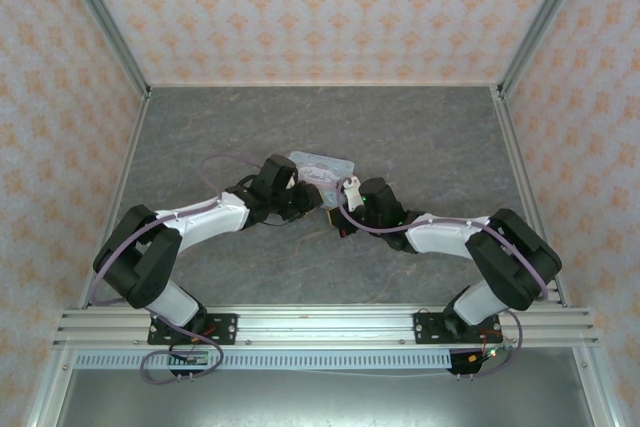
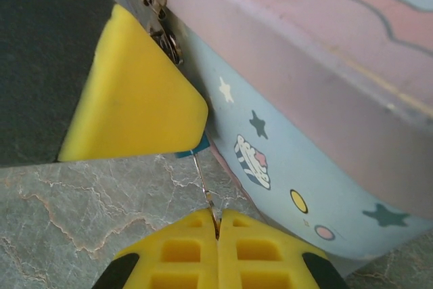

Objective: Unlock a padlock with a key

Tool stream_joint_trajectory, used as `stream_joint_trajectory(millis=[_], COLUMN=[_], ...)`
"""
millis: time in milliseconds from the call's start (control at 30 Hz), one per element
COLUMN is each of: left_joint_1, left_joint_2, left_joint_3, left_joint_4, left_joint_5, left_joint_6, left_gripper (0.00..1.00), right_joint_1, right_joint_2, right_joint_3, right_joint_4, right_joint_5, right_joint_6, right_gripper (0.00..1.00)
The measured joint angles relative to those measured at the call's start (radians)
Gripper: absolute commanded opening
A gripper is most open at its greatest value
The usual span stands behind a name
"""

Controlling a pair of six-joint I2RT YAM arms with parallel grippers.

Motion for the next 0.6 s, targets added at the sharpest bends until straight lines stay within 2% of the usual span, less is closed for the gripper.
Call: stream_joint_trajectory(millis=[600], left_joint_1=[0.000], left_joint_2=[0.000], left_joint_3=[0.006], left_joint_4=[0.000], left_joint_5=[0.000], left_joint_6=[-0.001], left_gripper=[0.07], right_joint_1=[0.000], right_joint_2=[0.004], right_joint_3=[0.000], right_joint_4=[0.029], right_joint_5=[-0.002], right_joint_6=[0.007], right_gripper=[0.00])
